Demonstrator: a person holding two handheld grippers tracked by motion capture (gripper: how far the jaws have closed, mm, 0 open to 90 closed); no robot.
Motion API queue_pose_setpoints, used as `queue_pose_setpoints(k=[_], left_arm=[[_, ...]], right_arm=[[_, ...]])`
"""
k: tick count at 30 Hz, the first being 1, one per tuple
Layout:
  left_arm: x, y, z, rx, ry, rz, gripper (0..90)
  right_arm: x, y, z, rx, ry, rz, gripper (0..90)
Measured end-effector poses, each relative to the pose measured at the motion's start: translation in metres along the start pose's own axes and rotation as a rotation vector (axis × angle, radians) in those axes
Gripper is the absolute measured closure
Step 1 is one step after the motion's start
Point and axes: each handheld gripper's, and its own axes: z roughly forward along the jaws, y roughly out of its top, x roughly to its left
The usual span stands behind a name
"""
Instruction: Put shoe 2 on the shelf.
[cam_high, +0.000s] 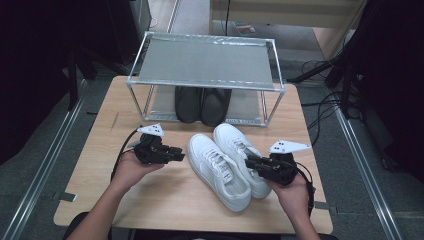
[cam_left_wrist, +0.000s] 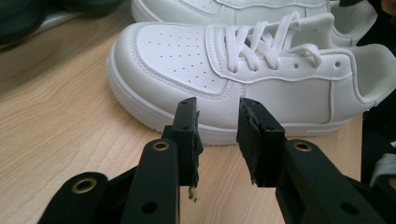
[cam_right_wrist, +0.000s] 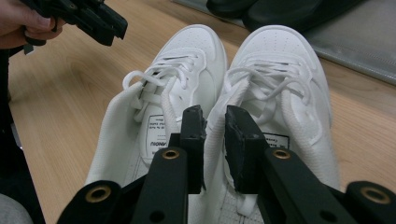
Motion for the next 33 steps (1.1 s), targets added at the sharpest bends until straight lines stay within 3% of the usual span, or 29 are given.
queue_pose_setpoints(k=[6, 15, 19, 22, 26, 33], left_arm=[[0.003, -0.001, -0.006, -0.015, 0.004, -0.017, 66.6], [0.006, -0.003, -0.006, -0.005, 0.012, -0.024, 64.5], [0.006, -0.004, -0.008, -0.007, 0.019, -0.028, 63.1], [0.006, -0.005, -0.010, -0.013, 0.021, -0.035, 62.9], [0.006, -0.008, -0.014, -0.022, 0.032, -0.042, 62.5], [0.007, -0.013, -0.020, -0.030, 0.052, -0.059, 61.9]], right_arm=[[0.004, -0.001, 0.007, -0.019, -0.019, -0.015, 60.2], [0.005, -0.003, 0.021, -0.006, 0.040, 0.067, 43.2], [0.011, -0.002, 0.030, 0.016, 0.017, 0.027, 37.2], [0.015, -0.002, 0.035, 0.049, -0.005, -0.008, 37.3], [0.015, -0.003, 0.036, 0.051, 0.001, 0.000, 39.1], [0.018, -0.004, 0.038, 0.051, -0.031, -0.029, 41.4]])
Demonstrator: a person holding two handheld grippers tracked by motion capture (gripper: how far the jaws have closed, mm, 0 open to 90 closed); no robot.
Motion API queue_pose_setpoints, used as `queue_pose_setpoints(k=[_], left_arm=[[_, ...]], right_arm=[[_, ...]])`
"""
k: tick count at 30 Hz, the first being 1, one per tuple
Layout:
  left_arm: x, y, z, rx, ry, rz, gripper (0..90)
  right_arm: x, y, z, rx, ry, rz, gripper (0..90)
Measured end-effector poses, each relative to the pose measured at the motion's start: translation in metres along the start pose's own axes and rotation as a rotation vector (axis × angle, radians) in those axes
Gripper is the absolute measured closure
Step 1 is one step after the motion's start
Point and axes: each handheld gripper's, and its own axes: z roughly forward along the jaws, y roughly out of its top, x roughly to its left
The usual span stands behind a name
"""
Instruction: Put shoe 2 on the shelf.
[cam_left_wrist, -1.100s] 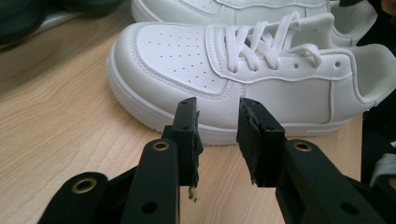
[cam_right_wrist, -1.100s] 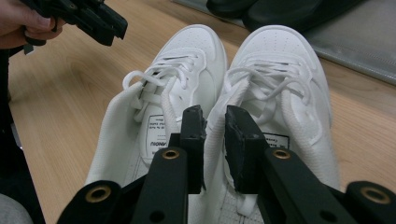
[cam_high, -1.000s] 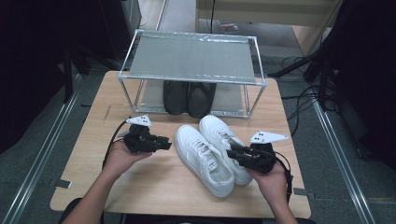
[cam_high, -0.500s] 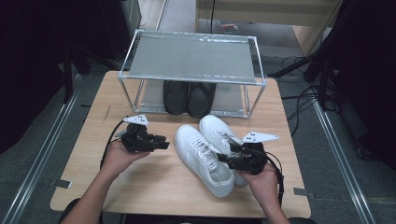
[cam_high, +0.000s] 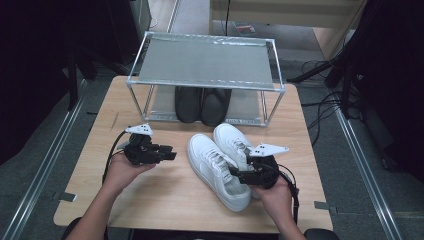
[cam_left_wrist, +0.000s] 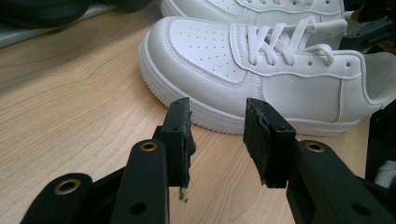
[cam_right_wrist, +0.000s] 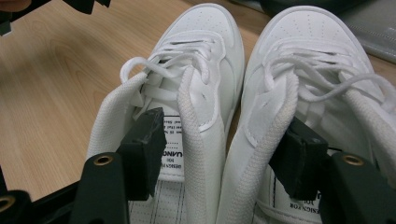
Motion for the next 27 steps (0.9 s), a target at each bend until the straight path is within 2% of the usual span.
queue_pose_setpoints(k=[6, 13, 21, 23, 27], left_arm=[[0.003, -0.002, -0.004, -0.014, 0.011, -0.013, 61.4], [0.003, -0.003, -0.004, -0.011, 0.013, -0.010, 61.6], [0.007, -0.003, -0.008, -0.027, 0.031, -0.021, 61.2], [0.010, -0.004, -0.010, -0.023, 0.045, -0.021, 59.5], [0.014, -0.006, -0.012, -0.010, 0.041, -0.022, 54.4]], right_arm=[[-0.001, 0.000, 0.004, 0.039, -0.012, -0.019, 47.8], [-0.001, 0.001, 0.004, 0.037, -0.040, -0.015, 54.9], [0.000, 0.006, 0.007, 0.090, -0.050, 0.003, 60.4], [0.001, 0.007, 0.006, 0.086, -0.058, -0.005, 68.6], [-0.004, 0.007, 0.004, 0.080, -0.026, 0.031, 74.4]])
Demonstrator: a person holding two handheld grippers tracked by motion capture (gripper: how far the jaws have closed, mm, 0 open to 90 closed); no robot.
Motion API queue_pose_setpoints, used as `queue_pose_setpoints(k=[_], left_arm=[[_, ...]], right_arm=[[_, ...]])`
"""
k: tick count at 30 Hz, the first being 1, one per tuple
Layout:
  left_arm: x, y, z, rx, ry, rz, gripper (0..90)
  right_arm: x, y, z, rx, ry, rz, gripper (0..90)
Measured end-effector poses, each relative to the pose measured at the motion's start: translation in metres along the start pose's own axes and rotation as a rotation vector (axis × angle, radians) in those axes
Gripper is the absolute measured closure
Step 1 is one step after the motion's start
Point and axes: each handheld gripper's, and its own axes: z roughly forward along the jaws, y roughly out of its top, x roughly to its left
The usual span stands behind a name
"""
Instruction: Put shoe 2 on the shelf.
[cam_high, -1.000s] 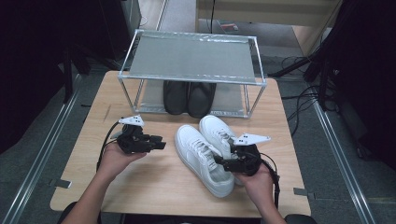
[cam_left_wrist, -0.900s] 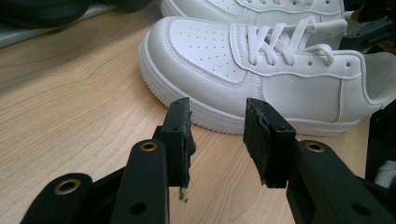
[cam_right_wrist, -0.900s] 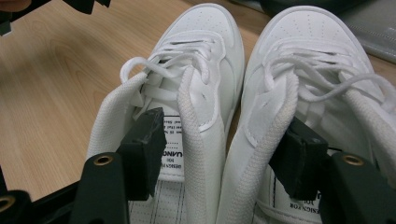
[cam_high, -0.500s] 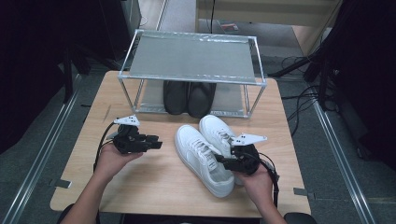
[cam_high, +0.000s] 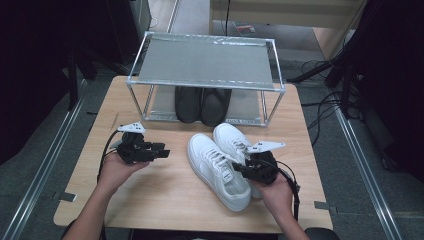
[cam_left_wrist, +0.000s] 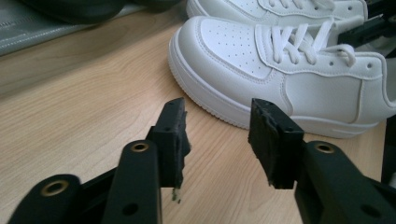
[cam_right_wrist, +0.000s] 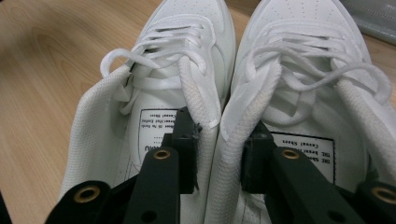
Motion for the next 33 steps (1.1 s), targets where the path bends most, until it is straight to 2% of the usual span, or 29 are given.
queue_pose_setpoints(k=[1, 12, 15, 22, 25, 27, 33], left_arm=[[0.000, -0.001, 0.000, -0.001, 0.017, 0.008, 52.7], [0.002, -0.004, -0.002, 0.003, 0.039, 0.021, 46.3], [0.004, -0.007, -0.006, -0.010, 0.046, 0.014, 45.9], [0.005, -0.016, -0.017, -0.013, 0.082, 0.003, 45.4], [0.006, -0.022, -0.023, -0.013, 0.104, -0.004, 45.4], [0.007, -0.025, -0.027, -0.013, 0.118, -0.013, 45.2], [0.008, -0.036, -0.036, -0.007, 0.148, -0.049, 43.8]], right_arm=[[-0.001, 0.000, 0.000, -0.001, 0.004, 0.002, 75.1], [-0.007, 0.005, -0.005, 0.028, 0.038, 0.010, 76.9], [-0.008, 0.006, -0.012, 0.037, 0.050, -0.017, 77.0], [-0.006, 0.016, -0.013, 0.043, 0.125, -0.087, 77.2], [-0.005, 0.024, -0.012, 0.043, 0.165, -0.110, 77.2], [-0.005, 0.030, -0.010, 0.043, 0.190, -0.144, 77.2], [-0.005, 0.053, -0.005, 0.078, 0.254, -0.220, 77.1]])
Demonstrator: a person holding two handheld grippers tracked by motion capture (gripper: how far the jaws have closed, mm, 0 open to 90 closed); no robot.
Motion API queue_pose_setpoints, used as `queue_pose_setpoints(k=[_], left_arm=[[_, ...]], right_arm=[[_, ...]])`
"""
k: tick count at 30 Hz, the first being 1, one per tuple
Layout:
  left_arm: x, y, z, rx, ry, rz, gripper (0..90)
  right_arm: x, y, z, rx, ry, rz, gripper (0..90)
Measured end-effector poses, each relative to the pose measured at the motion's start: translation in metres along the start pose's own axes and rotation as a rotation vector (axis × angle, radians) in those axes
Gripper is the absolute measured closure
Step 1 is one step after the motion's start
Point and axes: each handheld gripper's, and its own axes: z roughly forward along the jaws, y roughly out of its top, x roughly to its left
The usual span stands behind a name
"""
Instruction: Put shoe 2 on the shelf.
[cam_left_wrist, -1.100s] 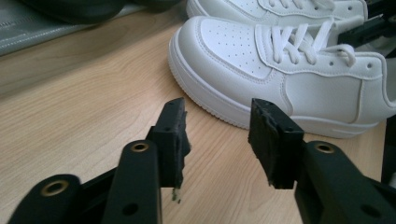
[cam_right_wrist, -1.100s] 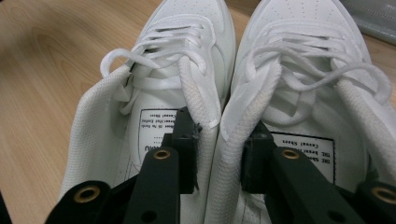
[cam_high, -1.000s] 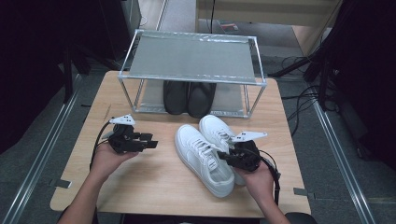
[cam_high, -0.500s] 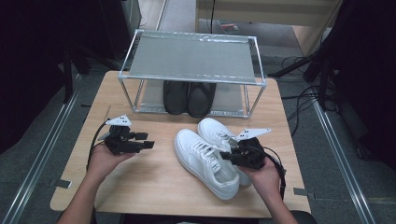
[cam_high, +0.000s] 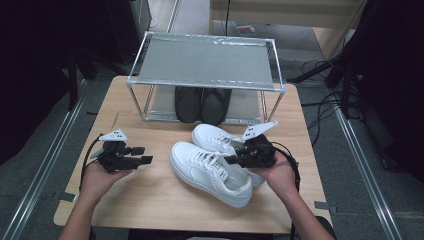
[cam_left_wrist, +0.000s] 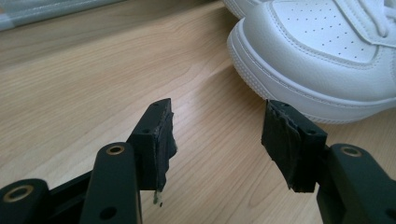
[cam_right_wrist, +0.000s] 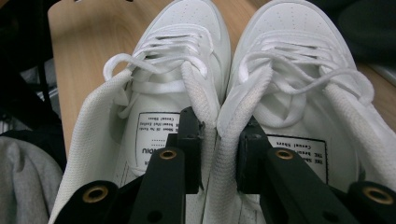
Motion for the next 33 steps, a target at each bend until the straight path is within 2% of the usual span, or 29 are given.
queue_pose_setpoints(k=[4, 10, 19, 22, 29, 33], left_arm=[[0.001, -0.005, -0.006, -0.010, 0.017, -0.007, 43.4], [0.003, -0.011, -0.012, -0.021, 0.037, -0.026, 43.3], [0.004, -0.017, -0.019, -0.038, 0.049, -0.042, 43.3], [0.005, -0.016, -0.018, -0.034, 0.049, -0.042, 43.3], [0.004, -0.016, -0.017, -0.035, 0.044, -0.039, 43.3], [0.004, -0.016, -0.018, -0.035, 0.043, -0.043, 43.1]], right_arm=[[-0.006, 0.016, -0.001, 0.013, 0.040, -0.035, 77.1], [-0.013, 0.039, -0.005, 0.010, 0.102, -0.058, 77.1], [-0.013, 0.070, -0.010, -0.004, 0.123, -0.108, 77.1], [-0.011, 0.086, -0.015, -0.012, 0.125, -0.136, 77.0], [-0.013, 0.108, -0.020, -0.036, 0.137, -0.141, 76.9], [-0.014, 0.124, -0.026, -0.075, 0.159, -0.136, 77.0]])
